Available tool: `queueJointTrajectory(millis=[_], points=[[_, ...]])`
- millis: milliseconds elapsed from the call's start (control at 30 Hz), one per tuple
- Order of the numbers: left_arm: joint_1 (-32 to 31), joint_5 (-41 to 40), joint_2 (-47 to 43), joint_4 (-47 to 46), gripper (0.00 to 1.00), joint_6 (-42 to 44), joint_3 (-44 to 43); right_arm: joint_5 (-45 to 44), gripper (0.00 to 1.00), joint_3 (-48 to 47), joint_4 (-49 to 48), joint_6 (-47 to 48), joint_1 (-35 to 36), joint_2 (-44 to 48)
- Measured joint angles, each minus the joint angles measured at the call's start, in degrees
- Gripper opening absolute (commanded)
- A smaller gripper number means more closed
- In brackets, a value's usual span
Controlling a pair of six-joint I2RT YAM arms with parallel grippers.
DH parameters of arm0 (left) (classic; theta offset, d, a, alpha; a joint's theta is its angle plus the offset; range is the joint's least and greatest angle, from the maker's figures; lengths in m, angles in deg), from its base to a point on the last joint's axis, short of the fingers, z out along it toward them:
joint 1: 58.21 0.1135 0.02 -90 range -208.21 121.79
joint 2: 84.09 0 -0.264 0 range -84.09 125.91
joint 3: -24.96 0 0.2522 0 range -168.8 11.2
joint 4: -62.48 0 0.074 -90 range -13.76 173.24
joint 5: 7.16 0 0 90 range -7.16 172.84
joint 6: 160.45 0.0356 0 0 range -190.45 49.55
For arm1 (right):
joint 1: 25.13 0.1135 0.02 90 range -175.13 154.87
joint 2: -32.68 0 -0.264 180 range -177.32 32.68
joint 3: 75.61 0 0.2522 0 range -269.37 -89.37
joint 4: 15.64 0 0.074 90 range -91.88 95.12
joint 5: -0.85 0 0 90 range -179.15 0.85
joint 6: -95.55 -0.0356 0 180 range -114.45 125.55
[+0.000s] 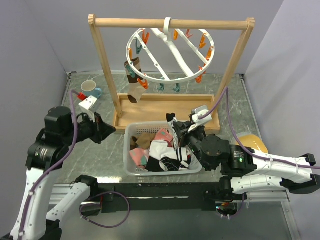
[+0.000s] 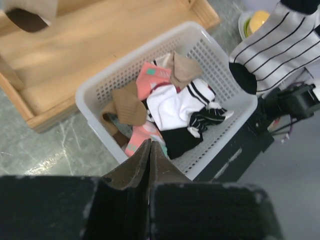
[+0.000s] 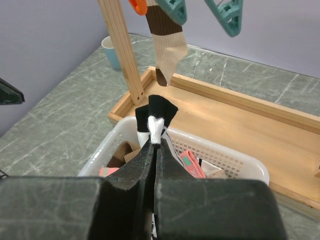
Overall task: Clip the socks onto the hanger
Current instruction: Adjust the hanger on the clothesline, then open the clamp at the hanger.
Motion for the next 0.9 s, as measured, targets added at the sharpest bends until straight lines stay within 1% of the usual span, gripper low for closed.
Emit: queueJointTrajectory(millis=[33, 67, 100, 133, 167, 267, 300, 333, 367, 433, 567, 633, 667, 700, 800, 833, 900], points=[[0.0, 0.98, 1.4, 0.61, 0.27, 0.28, -0.31, 0.0, 0.0, 0.22, 0.04, 0.0, 0.0, 0.15], [0.0, 1.7, 2.36, 0.79, 0.51, 0.5, -0.35, -0.02, 0.0, 0.33, 0.04, 0.0, 0.0, 0.22], [0.0, 2.27, 2.75, 0.79, 0.64, 0.61, -0.35, 0.0, 0.0, 0.37, 0.02, 0.0, 0.0, 0.26], [0.0, 3.17, 3.3, 0.48, 0.86, 0.17, -0.26, 0.0, 0.0, 0.37, 0.0, 0.02, 0.0, 0.31], [0.04, 4.11, 3.37, 0.17, 0.99, 0.04, -0.2, 0.0, 0.0, 0.37, -0.02, 0.02, 0.0, 0.33], [0.07, 8.81, 2.49, -0.76, 1.0, -0.13, -0.15, 0.0, 0.0, 0.39, -0.02, 0.02, 0.0, 0.5], [0.07, 10.16, 2.23, -0.98, 0.97, -0.13, -0.22, 0.0, 0.0, 0.46, -0.13, 0.02, 0.0, 0.59], [0.04, 10.91, 2.12, -1.07, 0.9, -0.15, -0.39, -0.02, 0.0, 0.63, -0.22, 0.02, 0.0, 0.68], [0.04, 11.54, 2.08, -1.49, 0.79, -0.28, -0.59, -0.02, 0.0, 0.87, -0.22, -0.02, 0.0, 0.83], [0.04, 11.8, 2.19, -3.19, 0.76, -1.9, -0.66, -0.02, 0.0, 1.05, -0.07, -0.09, 0.0, 0.9], [0.04, 9.88, 2.14, -8.79, 0.59, -6.08, -0.7, -0.17, 0.0, 1.05, 0.11, -0.39, 0.0, 0.9], [-0.17, 7.67, 2.71, -10.86, 0.57, -7.76, -1.81, -0.35, 0.0, 1.05, 0.22, -0.52, 0.0, 0.9], [-0.33, 6.6, 3.28, -11.58, 0.53, -8.28, -2.89, -0.42, 0.0, 1.07, 0.22, -0.61, 0.0, 0.9], [-0.72, 5.07, 4.37, -12.87, 0.53, -9.14, -4.59, -0.57, 0.0, 1.07, 0.22, -0.68, 0.0, 0.9], [-3.69, 0.26, 6.95, -17.16, 0.58, -11.08, -7.98, -0.79, 0.0, 1.18, 0.2, -0.94, 0.0, 0.87], [-5.7, -1.31, 7.65, -18.18, 0.64, -11.5, -8.74, -0.92, 0.0, 1.22, 0.17, -1.07, 0.0, 0.85], [-10.69, -5.68, 9.31, -19.56, 0.61, -11.93, -10.32, -1.11, 0.0, 1.27, 0.15, -1.14, 0.0, 0.76]])
